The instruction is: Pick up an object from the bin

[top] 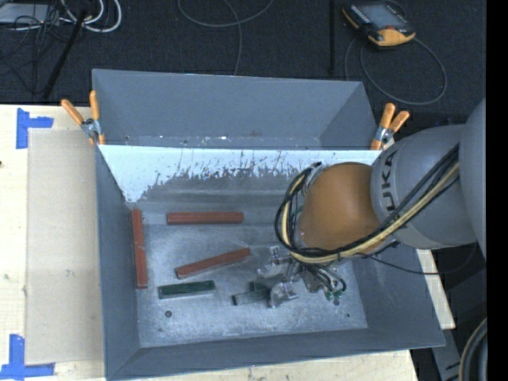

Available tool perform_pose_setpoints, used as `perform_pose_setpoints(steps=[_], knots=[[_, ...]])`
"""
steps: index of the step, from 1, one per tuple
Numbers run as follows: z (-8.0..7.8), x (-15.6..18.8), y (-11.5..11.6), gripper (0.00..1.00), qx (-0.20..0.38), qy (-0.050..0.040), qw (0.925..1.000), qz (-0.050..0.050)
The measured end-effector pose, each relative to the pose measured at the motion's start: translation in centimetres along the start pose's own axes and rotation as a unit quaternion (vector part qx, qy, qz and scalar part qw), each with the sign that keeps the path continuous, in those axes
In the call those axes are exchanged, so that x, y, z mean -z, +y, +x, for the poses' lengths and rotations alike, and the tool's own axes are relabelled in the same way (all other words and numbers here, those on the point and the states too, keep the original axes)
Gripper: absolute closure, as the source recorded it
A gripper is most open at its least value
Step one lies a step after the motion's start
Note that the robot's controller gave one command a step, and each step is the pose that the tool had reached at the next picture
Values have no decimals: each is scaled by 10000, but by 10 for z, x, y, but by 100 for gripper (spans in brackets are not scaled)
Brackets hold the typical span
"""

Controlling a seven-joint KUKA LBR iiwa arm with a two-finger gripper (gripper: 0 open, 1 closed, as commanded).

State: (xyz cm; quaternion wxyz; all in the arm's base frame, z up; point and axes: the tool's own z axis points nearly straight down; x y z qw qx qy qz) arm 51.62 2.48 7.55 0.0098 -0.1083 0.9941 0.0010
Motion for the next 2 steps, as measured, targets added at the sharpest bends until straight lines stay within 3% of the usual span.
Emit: perform_pose_setpoints(steps=[1,2], knots=[[-7,166,3,100,-386,69,9992,6],[-6,164,3,100,-389,92,9992,3]])
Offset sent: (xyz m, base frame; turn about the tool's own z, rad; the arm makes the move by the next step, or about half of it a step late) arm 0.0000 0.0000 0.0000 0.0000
